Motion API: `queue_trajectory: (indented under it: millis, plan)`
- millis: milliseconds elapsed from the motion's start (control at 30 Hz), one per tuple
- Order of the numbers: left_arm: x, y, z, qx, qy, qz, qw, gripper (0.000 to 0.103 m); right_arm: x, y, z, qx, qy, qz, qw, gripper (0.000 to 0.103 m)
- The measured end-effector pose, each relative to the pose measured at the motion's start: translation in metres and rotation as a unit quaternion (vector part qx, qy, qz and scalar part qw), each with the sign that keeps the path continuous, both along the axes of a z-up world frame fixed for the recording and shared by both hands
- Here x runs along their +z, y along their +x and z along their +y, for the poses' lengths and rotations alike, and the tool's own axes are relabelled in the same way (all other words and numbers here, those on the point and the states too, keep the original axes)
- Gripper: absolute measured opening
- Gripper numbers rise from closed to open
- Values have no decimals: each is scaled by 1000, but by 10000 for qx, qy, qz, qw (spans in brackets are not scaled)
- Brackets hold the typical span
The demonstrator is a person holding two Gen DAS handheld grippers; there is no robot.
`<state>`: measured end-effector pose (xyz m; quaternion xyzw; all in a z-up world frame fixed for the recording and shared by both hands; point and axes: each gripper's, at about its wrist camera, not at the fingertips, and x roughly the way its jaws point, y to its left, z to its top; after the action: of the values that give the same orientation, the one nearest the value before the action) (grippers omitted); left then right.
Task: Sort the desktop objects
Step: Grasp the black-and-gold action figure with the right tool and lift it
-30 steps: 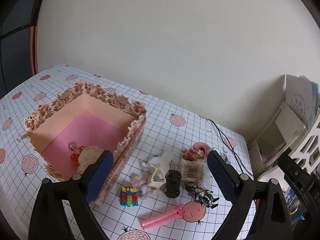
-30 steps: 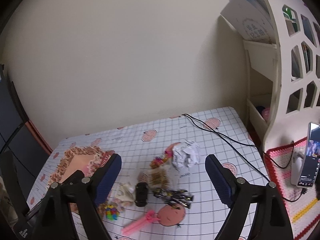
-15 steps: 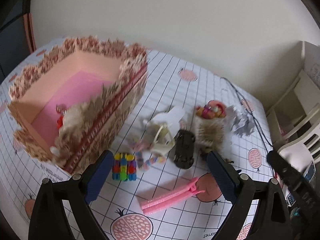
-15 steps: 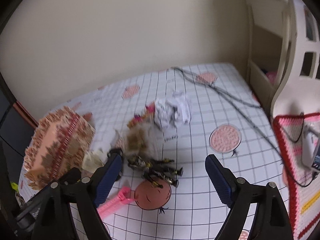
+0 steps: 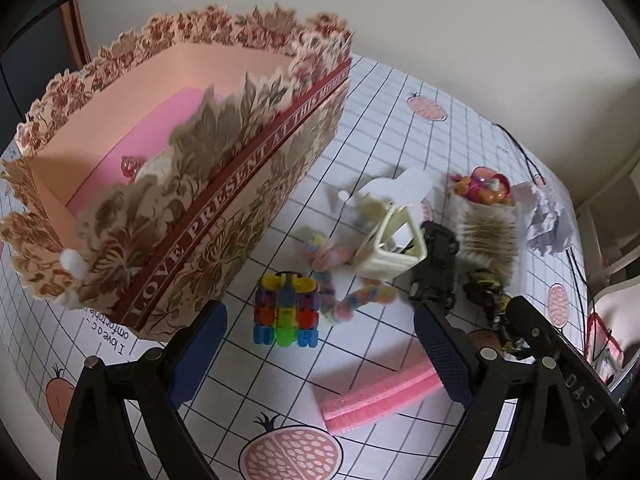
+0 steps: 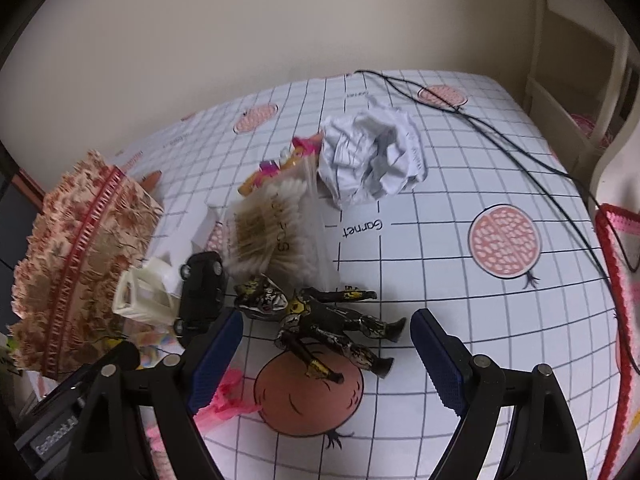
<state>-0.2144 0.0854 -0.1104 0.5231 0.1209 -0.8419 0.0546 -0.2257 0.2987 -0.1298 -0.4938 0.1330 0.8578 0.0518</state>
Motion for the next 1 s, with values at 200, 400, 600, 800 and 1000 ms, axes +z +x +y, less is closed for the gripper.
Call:
queue_trajectory:
  millis: [200,400,600,800,1000]
  plan:
    - [-11,-5,-7,110,69,-142,9998,94,-19,-7,-5,14,117,-178,9998,89]
    - [-15,-7,-12,89,181,-181,9996,90,-20,-7,-9,-3,205,-101,9997,86]
    - [-16,-9,-12,46,235,-192,9995,90,-19,-4,-3,-145,86,-39,9999,77]
    - [-17,-7,-12,58,228,-240,9994,90,-18,-3,0,-165,-108,-15,9998,77]
    - [-16,-7,-11,63,204,-216,9995,80,-9,0,7,-282,-410,50,9987,77]
